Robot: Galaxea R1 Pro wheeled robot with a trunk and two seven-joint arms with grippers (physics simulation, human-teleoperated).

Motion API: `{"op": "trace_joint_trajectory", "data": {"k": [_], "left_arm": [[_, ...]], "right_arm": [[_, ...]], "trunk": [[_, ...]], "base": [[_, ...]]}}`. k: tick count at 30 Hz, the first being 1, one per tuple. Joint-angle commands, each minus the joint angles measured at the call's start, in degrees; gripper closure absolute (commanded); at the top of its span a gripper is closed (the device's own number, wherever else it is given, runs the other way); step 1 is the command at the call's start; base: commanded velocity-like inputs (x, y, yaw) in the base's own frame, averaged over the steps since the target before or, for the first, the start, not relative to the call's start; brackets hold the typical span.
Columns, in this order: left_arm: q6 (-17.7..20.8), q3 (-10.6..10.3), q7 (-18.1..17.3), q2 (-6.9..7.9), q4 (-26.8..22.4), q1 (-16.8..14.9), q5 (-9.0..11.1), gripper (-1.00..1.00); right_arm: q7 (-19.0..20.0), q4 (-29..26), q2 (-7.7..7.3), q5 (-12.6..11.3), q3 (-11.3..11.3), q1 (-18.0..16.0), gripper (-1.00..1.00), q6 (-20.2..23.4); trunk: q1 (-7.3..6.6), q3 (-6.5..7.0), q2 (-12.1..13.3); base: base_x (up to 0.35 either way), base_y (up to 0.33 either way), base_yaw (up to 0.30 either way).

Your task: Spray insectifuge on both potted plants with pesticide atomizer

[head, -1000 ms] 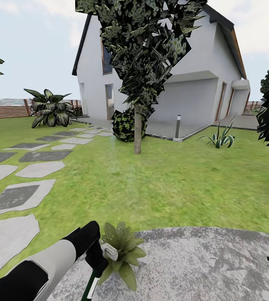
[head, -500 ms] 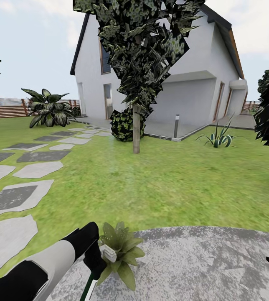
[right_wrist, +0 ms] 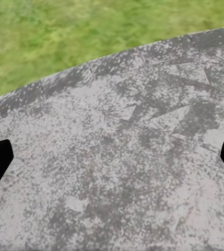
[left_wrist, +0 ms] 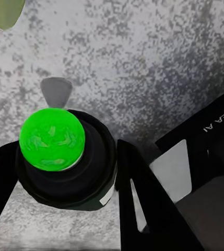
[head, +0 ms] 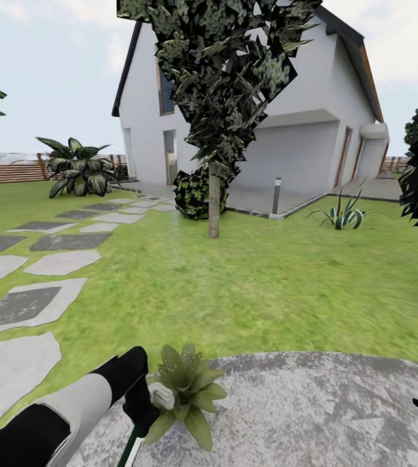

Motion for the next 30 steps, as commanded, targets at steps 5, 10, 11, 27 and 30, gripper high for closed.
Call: {"op": "trace_joint_trajectory", "data": {"k": [5, 10, 11, 27, 30], "left_arm": [[0.3, 0.3, -0.5, 4.72, -0.1, 0.0, -0.4, 1.00], [0.3, 0.0, -0.8, 4.48, 0.6, 0.0, -0.2, 1.00], [0.3, 0.0, -0.9, 3.31, 1.5, 0.0, -0.2, 1.00], [0.5, 0.0, -1.1, -3.08, 5.6, 0.0, -0.4, 1.00], [3.2, 0.0, -1.1, -2.96, 5.6, 0.0, -0.5, 1.00]], "right_arm": [[0.7, -0.1, 0.00, 0.5, -0.1, -0.1, -1.00, 0.3], [0.7, -0.1, -0.05, 0.4, -0.1, -0.1, -1.00, 0.3], [0.7, -0.1, -0.03, 0.4, -0.1, -0.1, -1.00, 0.3], [0.7, -0.1, 0.01, 0.5, -0.1, -0.1, -1.00, 0.3], [0.7, -0.1, 0.01, 0.4, -0.1, -0.1, -1.00, 0.3]], "trunk": [[-0.01, -0.11, 0.0], [-0.01, -0.12, 0.0], [-0.01, -0.12, 0.0], [-0.01, -0.18, 0.0], [-0.01, -0.30, 0.0]], "base": [[0.000, 0.000, 0.170], [0.000, 0.000, 0.016], [0.000, 0.000, 0.000], [0.000, 0.000, 0.011], [0.000, 0.000, 0.212]]}}
